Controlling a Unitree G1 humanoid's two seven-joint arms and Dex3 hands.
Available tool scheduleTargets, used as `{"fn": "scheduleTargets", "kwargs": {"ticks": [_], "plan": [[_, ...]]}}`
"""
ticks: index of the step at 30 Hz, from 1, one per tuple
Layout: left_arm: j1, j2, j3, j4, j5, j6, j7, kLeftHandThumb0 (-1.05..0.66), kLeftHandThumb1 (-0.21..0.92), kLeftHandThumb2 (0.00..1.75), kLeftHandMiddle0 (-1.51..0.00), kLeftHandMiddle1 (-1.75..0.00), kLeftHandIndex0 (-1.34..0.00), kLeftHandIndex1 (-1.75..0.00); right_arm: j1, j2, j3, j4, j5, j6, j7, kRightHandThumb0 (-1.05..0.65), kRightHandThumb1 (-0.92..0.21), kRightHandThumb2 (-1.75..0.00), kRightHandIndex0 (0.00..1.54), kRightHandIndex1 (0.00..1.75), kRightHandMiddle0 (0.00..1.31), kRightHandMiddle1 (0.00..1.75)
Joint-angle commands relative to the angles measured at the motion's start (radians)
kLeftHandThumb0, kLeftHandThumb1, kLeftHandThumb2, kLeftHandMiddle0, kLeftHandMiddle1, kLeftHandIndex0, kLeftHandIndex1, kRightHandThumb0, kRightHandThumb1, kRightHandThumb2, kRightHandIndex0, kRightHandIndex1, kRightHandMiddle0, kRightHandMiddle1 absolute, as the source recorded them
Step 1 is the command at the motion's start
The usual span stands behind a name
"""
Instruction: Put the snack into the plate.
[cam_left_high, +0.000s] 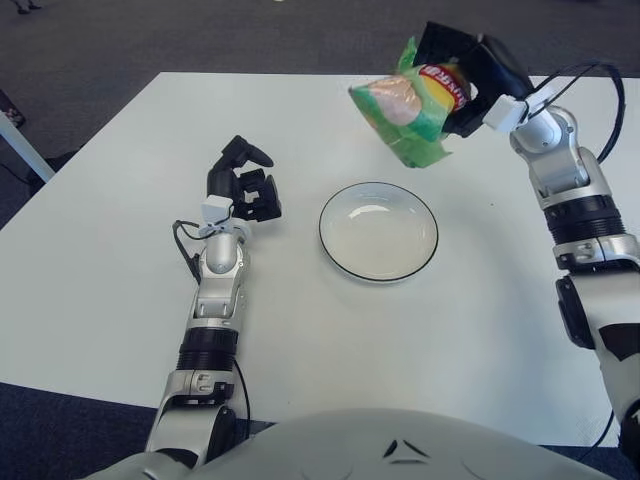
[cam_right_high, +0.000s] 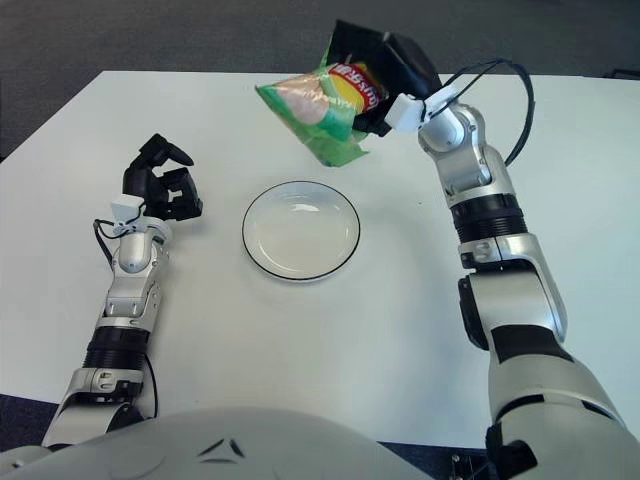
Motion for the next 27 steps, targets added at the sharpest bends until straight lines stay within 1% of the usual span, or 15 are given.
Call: {"fn": "scheduleTargets", "kwargs": {"ticks": [1,6,14,20,23,26,27], "plan": [[0.126,-0.045,-0.014,0.084,0.01,0.016,0.015,-0.51,0.26,1.39,-1.37,-1.75,-0.66,-1.75,0.001,-0.002,-0.012,-0.06,0.031,0.02,0.049,0.0,0.06,-1.75,0.87,1.75,0.69,1.74],[0.124,-0.049,-0.016,0.079,0.017,0.02,0.023,-0.51,0.26,1.39,-1.38,-1.75,-0.66,-1.75,0.016,-0.001,-0.016,-0.102,0.047,0.038,0.101,0.0,0.06,-1.75,0.87,1.75,0.69,1.74],[0.121,-0.043,-0.021,0.08,0.014,0.015,0.011,-0.51,0.26,1.39,-1.38,-1.75,-0.67,-1.75,0.021,-0.034,0.005,-0.122,0.023,-0.02,0.167,0.0,0.05,-1.74,0.87,1.74,0.67,1.75],[0.116,-0.046,-0.024,0.083,0.014,0.017,0.015,-0.51,0.26,1.39,-1.37,-1.75,-0.66,-1.75,0.044,-0.031,0.005,-0.151,0.027,-0.034,0.191,0.0,0.07,-1.75,0.9,1.71,0.68,1.75],[0.114,-0.05,-0.027,0.081,0.017,0.025,0.021,-0.5,0.26,1.38,-1.37,-1.75,-0.66,-1.75,0.071,-0.035,0.006,-0.188,0.081,-0.028,0.249,0.0,0.07,-1.75,0.89,1.71,0.69,1.75],[0.114,-0.052,-0.028,0.081,0.017,0.028,0.024,-0.5,0.27,1.38,-1.37,-1.75,-0.66,-1.75,0.077,-0.04,0.003,-0.197,0.113,-0.025,0.293,0.0,0.07,-1.75,0.89,1.72,0.69,1.75],[0.114,-0.053,-0.028,0.081,0.015,0.028,0.024,-0.5,0.27,1.38,-1.37,-1.75,-0.66,-1.75,0.095,-0.058,-0.001,-0.235,0.145,-0.011,0.332,0.0,0.07,-1.75,0.89,1.72,0.69,1.75]]}}
